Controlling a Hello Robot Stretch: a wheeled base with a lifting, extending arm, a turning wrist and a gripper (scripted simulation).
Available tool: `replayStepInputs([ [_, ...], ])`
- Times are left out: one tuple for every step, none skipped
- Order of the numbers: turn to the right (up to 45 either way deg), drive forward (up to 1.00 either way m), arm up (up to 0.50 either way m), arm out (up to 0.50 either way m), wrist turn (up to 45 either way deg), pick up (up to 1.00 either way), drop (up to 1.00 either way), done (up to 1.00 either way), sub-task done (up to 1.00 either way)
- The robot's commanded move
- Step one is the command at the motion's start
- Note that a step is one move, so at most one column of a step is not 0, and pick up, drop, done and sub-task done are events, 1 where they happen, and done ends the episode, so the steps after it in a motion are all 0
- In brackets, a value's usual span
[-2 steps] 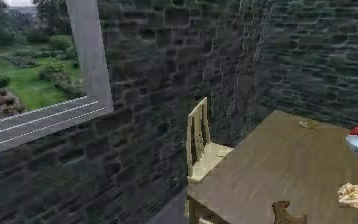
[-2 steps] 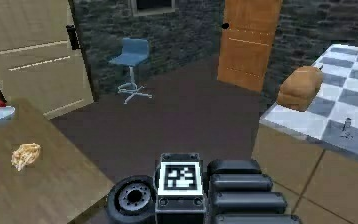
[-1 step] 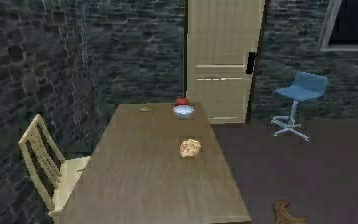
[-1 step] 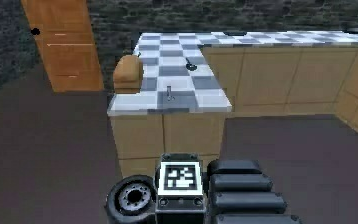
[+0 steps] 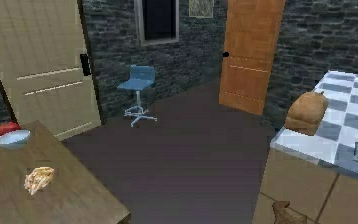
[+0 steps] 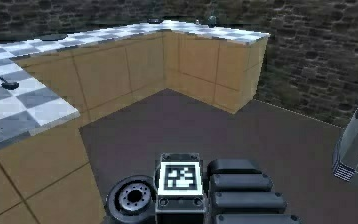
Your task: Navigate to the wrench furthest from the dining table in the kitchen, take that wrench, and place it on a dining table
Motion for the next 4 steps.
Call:
replayStepInputs([
  [0.0, 0.45, 0.0, 0.0, 0.0, 0.0, 0.0, 0.0, 0.0],
  [30.0, 0.0, 0.0, 0.0, 0.0, 0.0, 0.0, 0.0, 0.0],
  [0.0, 0.15, 0.0, 0.0, 0.0, 0.0, 0.0, 0.0, 0.0],
  [-45.0, 0.0, 0.0, 0.0, 0.0, 0.0, 0.0, 0.0, 0.0],
])
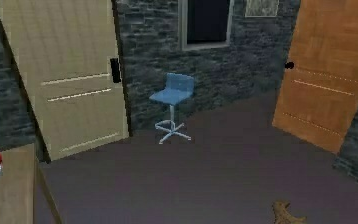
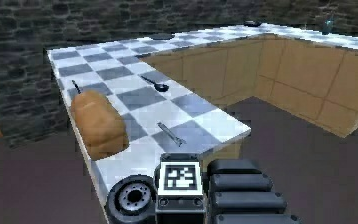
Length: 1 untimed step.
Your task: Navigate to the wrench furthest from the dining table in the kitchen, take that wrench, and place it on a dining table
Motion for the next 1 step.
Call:
replayStepInputs([
  [-18.0, 0.0, 0.0, 0.0, 0.0, 0.0, 0.0, 0.0, 0.0],
])
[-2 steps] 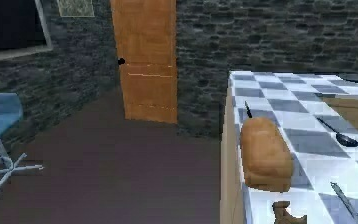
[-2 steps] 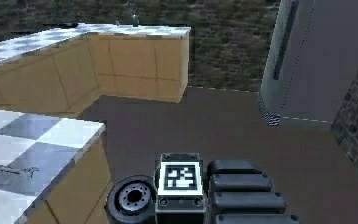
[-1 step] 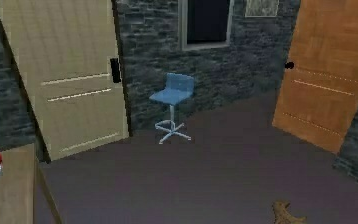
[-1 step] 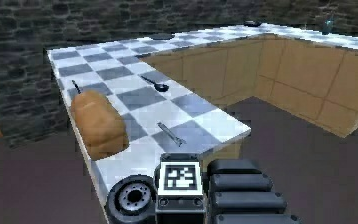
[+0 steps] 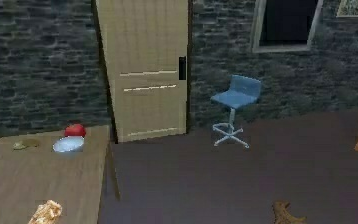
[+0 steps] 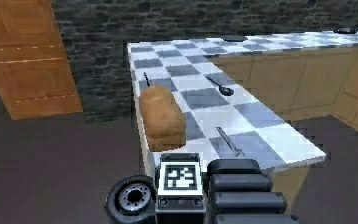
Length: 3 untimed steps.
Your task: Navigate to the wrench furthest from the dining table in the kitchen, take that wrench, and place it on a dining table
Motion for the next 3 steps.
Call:
replayStepInputs([
  [0.0, 0.8, 0.0, 0.0, 0.0, 0.0, 0.0, 0.0, 0.0],
  [45.0, 0.0, 0.0, 0.0, 0.0, 0.0, 0.0, 0.0, 0.0],
  [18.0, 0.0, 0.0, 0.0, 0.0, 0.0, 0.0, 0.0, 0.0],
])
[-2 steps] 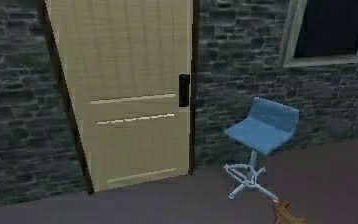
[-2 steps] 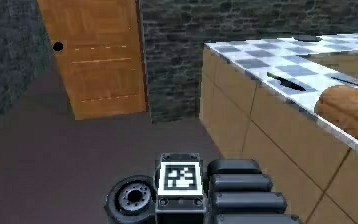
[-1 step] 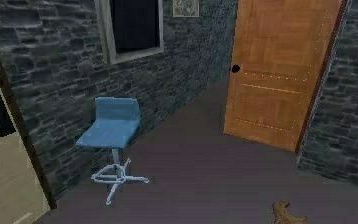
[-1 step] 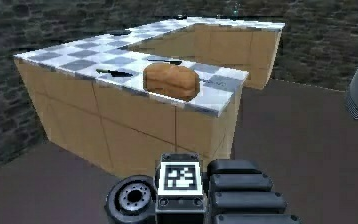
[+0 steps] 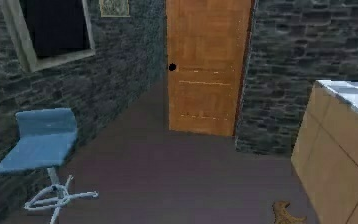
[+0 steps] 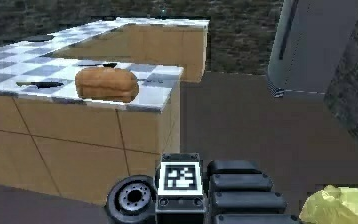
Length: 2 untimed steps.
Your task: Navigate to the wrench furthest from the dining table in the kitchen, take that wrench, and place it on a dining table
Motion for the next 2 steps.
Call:
replayStepInputs([
  [-45.0, 0.0, 0.0, 0.0, 0.0, 0.0, 0.0, 0.0, 0.0],
  [-30.0, 0.0, 0.0, 0.0, 0.0, 0.0, 0.0, 0.0, 0.0],
])
